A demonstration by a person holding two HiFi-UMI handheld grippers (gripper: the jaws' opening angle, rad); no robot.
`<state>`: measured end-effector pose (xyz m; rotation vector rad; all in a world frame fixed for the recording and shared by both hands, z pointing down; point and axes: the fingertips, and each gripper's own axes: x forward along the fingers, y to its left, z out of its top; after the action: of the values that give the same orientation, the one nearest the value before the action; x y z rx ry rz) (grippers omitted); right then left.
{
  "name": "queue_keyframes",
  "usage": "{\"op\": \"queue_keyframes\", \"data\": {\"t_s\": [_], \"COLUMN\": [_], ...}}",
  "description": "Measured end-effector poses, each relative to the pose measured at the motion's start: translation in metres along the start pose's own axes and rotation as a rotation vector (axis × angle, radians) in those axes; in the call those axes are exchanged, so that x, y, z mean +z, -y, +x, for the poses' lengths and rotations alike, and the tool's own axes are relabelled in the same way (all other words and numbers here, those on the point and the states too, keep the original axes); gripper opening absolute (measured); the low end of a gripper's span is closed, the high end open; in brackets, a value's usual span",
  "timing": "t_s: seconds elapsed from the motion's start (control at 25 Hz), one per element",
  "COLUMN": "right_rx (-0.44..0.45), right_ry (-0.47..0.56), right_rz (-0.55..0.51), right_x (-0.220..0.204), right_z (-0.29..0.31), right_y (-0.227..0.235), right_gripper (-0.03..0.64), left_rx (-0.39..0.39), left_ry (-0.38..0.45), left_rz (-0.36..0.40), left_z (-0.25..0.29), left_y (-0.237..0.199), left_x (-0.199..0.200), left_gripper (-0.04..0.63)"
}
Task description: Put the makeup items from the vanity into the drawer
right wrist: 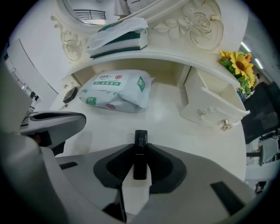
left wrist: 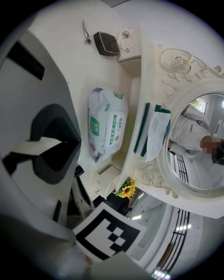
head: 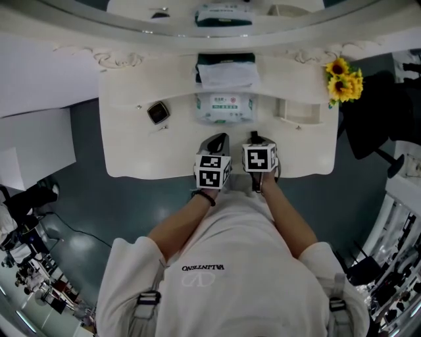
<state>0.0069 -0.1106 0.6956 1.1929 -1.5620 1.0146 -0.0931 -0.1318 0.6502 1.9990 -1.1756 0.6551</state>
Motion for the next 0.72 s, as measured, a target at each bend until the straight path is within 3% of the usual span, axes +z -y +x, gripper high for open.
{"op": "queue_keyframes", "data": {"t_s": [0.72], "right_rx": [0.042], "right_ry": [0.077], "right_rz": [0.016], "right_x": [0.003], "right_z": [-0.029], "right_y": [0.015], "right_gripper": [0.101], "left_rx": [-0.015], "left_ry": [0.006], "left_rz": [0.023], "left_z": [0.004], "left_y": [0.039], "left_x": [0.006], "left_gripper": [0.002]}}
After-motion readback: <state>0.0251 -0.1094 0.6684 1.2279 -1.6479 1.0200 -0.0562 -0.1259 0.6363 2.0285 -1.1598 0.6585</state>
